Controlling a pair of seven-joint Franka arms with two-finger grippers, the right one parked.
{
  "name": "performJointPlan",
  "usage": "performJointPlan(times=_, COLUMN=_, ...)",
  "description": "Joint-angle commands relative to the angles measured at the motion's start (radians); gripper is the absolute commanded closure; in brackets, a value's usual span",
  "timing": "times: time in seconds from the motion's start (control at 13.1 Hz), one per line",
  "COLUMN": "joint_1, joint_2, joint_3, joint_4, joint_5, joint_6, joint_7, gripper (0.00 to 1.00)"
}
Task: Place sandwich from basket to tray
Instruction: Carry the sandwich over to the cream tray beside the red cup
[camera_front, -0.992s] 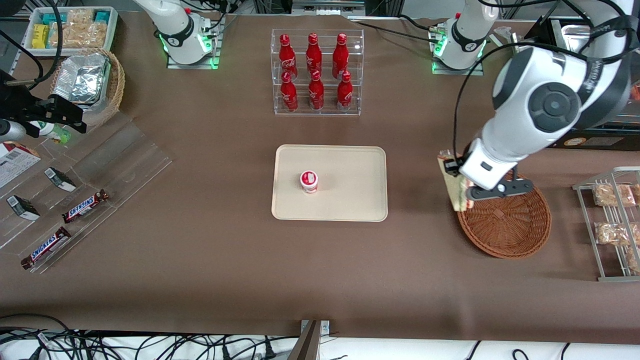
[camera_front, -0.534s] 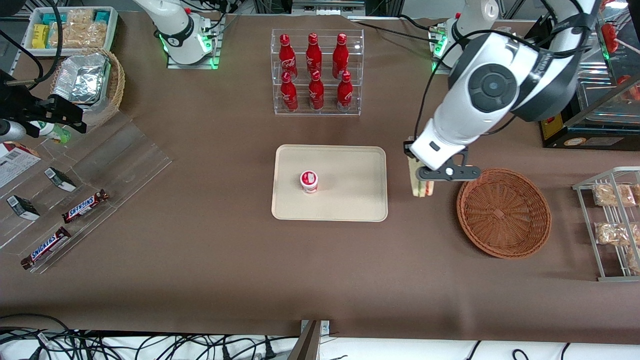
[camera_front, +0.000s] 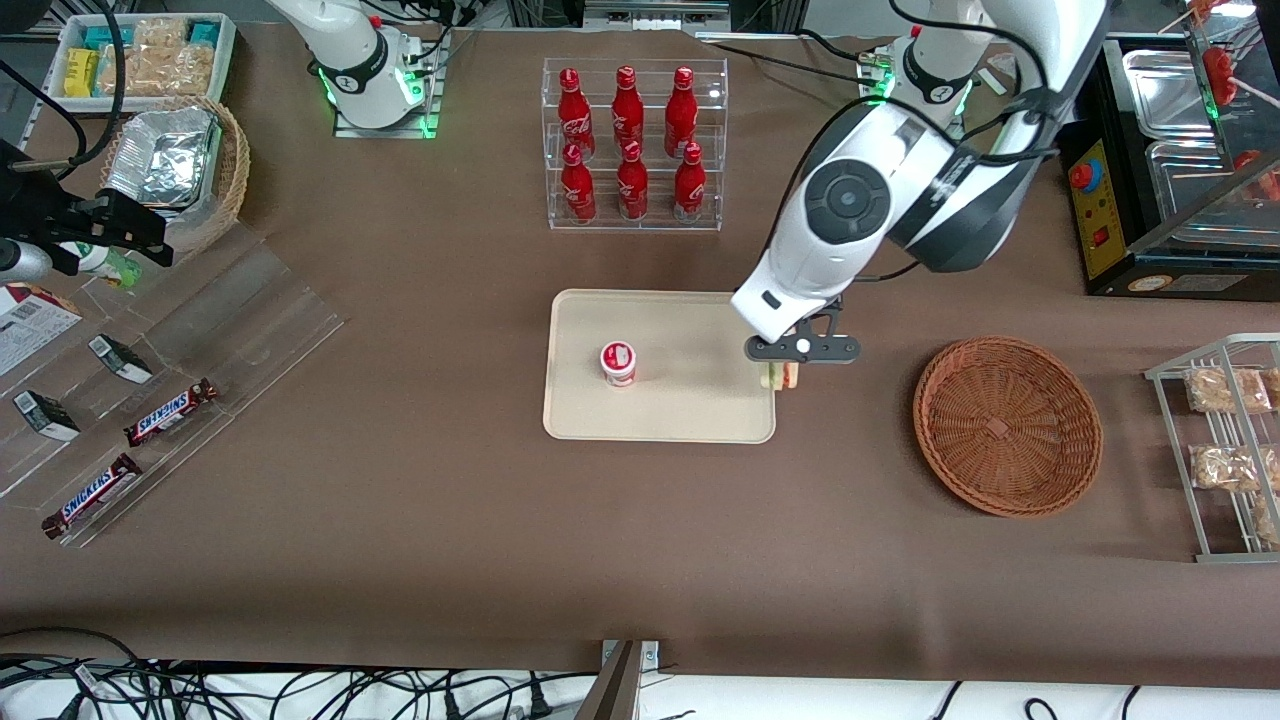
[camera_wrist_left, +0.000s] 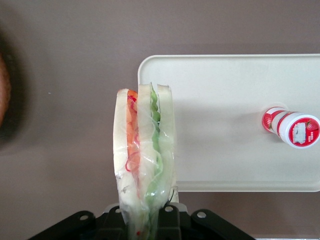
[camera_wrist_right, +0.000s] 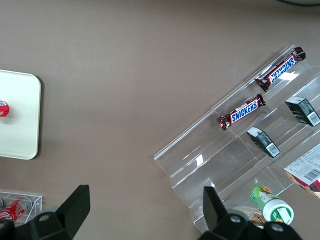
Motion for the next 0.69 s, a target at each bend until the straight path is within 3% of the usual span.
performJointPlan(times=0.0, joint_1=-0.021, joint_2=0.051, joint_3=-0.001, joint_4=0.006, joint_5=0.028, joint_6=0.037, joint_7=-0.026, gripper=1.00)
performJointPlan(times=0.15, joint_1=-0.036, joint_2=0.092, joint_3=0.002, joint_4=0.007, joint_5=0.028, joint_6=0.078, joint_7=-0.033, gripper=1.00)
performJointPlan(times=0.38, joint_1=-0.079, joint_2=0.158, joint_3=0.002, joint_4=0.009, joint_5=0.148, joint_6=0.112, joint_7=-0.133, gripper=1.00)
performJointPlan(times=0.61, joint_1=-0.101, joint_2=0.215, joint_3=0.005, joint_4=0.009, joint_5=0.157, joint_6=0.153, joint_7=-0.152, gripper=1.00)
